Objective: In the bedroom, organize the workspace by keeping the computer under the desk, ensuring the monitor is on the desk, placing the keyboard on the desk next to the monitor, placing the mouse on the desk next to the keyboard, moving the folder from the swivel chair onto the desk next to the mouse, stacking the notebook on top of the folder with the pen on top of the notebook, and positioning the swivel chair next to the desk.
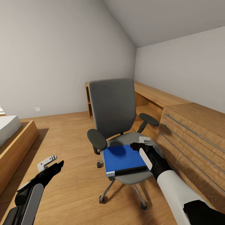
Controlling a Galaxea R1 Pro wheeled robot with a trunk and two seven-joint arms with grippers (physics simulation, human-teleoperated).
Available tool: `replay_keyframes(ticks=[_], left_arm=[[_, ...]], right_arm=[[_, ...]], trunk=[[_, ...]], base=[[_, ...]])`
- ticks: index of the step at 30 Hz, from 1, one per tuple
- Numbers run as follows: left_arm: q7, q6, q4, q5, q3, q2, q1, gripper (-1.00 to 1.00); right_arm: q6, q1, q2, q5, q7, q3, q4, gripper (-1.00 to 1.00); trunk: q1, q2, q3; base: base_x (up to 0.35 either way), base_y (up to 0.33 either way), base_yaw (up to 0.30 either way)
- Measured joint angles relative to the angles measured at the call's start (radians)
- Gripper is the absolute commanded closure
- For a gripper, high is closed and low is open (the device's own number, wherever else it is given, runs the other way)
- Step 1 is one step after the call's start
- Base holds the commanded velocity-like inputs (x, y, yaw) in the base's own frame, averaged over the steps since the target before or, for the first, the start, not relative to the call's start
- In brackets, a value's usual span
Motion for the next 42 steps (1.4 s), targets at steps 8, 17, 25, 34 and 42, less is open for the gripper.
replay_keyframes(ticks=[8,17,25,34,42], left_arm=[[0.000,0.000,0.000,0.000,0.000,0.000,0.000,-1.00],[0.001,-0.003,-0.001,0.004,0.001,0.000,0.000,-1.00],[0.000,-0.001,0.004,0.002,0.001,0.000,0.000,-1.00],[-0.001,0.000,0.006,0.001,0.002,0.001,0.000,-1.00],[-0.001,-0.001,0.006,0.002,0.003,0.001,0.000,-1.00]], right_arm=[[0.000,0.000,0.000,0.000,-0.001,0.000,0.000,-1.00],[0.000,0.000,0.000,0.000,-0.001,0.000,0.000,-1.00],[0.000,0.000,0.000,0.000,-0.001,0.000,0.000,-1.00],[0.000,0.000,0.000,0.000,0.000,0.000,0.000,-1.00],[0.000,0.000,-0.001,0.000,0.001,-0.001,0.000,-1.00]], trunk=[[0.000,0.000,0.000],[0.011,-0.021,-0.009],[0.011,-0.021,-0.009],[0.012,-0.021,-0.009],[0.011,-0.021,-0.009]], base=[[-0.001,0.000,0.000],[0.000,0.000,0.000],[0.000,0.000,0.000],[-0.112,0.000,0.000],[-0.016,0.000,0.000]])
